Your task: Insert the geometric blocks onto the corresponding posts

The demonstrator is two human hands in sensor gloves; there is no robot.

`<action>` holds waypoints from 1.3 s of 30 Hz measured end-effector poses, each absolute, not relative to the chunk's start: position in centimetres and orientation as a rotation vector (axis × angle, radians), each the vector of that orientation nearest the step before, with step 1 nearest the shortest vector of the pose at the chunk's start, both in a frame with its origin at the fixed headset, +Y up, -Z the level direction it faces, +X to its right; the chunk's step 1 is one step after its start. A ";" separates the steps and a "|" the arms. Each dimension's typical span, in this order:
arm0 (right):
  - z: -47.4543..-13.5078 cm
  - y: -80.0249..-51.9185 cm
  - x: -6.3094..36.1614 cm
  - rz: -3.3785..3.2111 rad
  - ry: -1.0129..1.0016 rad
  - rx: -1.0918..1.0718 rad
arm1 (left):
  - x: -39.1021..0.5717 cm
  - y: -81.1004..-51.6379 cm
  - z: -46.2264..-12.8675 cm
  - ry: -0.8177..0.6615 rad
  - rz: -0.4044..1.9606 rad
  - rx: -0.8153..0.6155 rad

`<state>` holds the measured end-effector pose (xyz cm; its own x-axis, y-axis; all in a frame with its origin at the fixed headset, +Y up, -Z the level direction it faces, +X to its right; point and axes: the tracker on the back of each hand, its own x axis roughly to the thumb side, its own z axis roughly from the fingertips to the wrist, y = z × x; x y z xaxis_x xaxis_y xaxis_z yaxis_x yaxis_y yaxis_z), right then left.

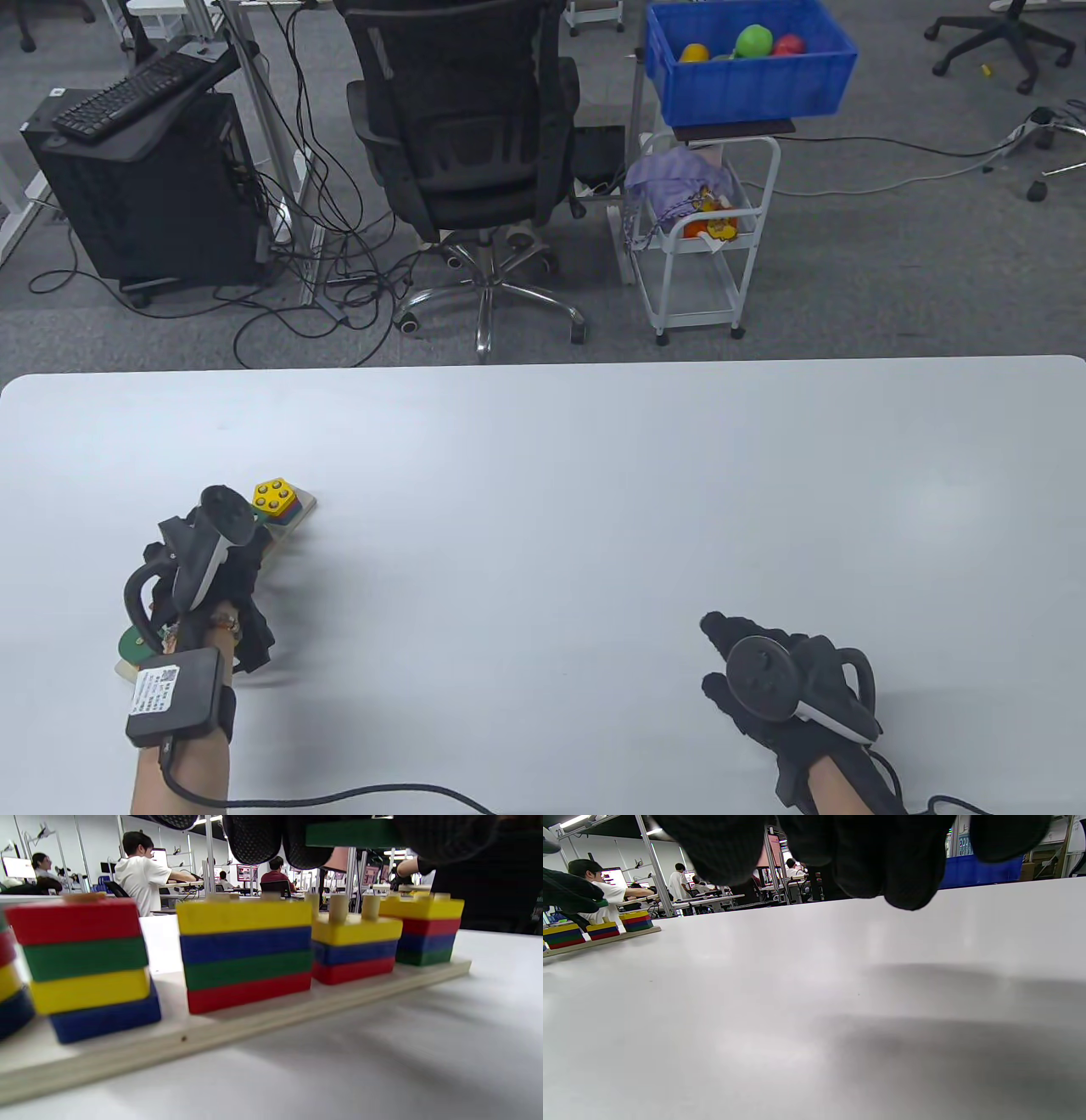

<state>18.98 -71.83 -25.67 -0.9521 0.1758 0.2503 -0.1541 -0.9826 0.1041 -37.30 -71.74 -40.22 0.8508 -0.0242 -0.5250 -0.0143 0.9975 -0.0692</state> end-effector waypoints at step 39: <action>-25.7 -72.9 18.5 2.996 -0.013 0.333 | -29.6 -70.7 -32.4 0.022 0.135 -0.044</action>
